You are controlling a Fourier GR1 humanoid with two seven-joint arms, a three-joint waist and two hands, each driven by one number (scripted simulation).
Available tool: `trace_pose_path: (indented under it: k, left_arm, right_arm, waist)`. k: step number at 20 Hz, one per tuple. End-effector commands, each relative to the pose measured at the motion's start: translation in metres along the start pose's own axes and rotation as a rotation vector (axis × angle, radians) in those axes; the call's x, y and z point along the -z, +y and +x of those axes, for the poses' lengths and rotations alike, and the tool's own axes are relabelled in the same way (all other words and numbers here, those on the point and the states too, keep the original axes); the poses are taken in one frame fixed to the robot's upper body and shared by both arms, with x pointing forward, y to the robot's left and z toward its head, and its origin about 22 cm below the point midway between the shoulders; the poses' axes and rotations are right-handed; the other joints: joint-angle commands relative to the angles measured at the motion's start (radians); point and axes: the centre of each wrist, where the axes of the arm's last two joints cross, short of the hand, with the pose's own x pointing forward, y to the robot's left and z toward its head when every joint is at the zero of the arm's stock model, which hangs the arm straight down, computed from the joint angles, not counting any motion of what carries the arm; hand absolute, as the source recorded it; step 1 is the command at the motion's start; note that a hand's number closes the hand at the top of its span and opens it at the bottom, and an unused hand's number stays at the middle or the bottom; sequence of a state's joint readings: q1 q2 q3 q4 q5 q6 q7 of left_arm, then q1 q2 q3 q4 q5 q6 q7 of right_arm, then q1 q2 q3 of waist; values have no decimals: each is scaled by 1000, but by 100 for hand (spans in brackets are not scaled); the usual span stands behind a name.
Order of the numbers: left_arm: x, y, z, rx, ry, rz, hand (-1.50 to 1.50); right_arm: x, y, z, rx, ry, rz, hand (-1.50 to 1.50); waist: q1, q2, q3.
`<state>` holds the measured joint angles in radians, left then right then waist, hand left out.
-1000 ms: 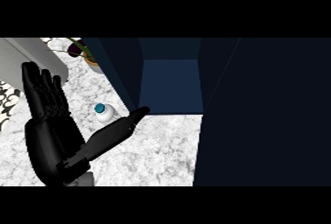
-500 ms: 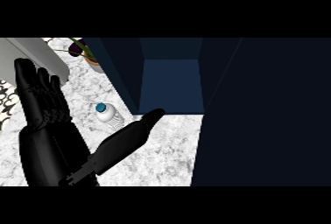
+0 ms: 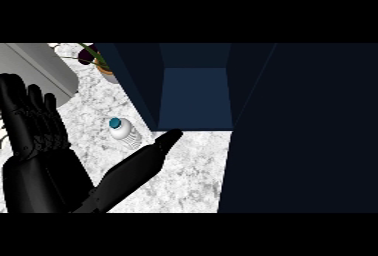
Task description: Pick up the bottled water, place it into the cabinet and close the cabinet
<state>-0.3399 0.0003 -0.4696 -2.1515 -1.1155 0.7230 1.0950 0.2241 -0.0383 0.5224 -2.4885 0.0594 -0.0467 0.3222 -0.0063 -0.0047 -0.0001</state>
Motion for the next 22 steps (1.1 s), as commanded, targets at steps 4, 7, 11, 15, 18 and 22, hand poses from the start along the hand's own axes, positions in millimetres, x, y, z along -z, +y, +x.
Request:
trace_pose_path:
  k: [4, 7, 11, 15, 18, 22]
  left_arm:
    - [10, -14, -12, 14, 99, 14, -150]
    - [-1, -7, -33, 42, 112, 6, -150]
    - [25, -1, -34, 73, 144, 3, -150]
    - [41, 3, -51, 74, 144, 3, -150]
    - [22, -11, -82, 79, 154, 36, -150]
    - [34, 10, -102, 95, 164, 44, -150]
  right_arm:
    - [-15, -3, 29, -83, -51, -19, -150]
    - [-13, 6, 18, -75, -42, -22, -150]
    - [-18, 6, 27, -98, -64, -20, -150]
    - [-14, 0, 18, -105, -35, -16, -150]
    - [-15, 11, 15, -94, -54, -15, -150]
    - [-7, 11, 23, -87, -52, -14, -150]
  waist:
    - [-8, 2, 0]
    - [-5, 2, -1]
    - [-10, 1, -1]
    - [-7, 4, 0]
    - [-11, 3, -1]
    - [-1, 4, -2]
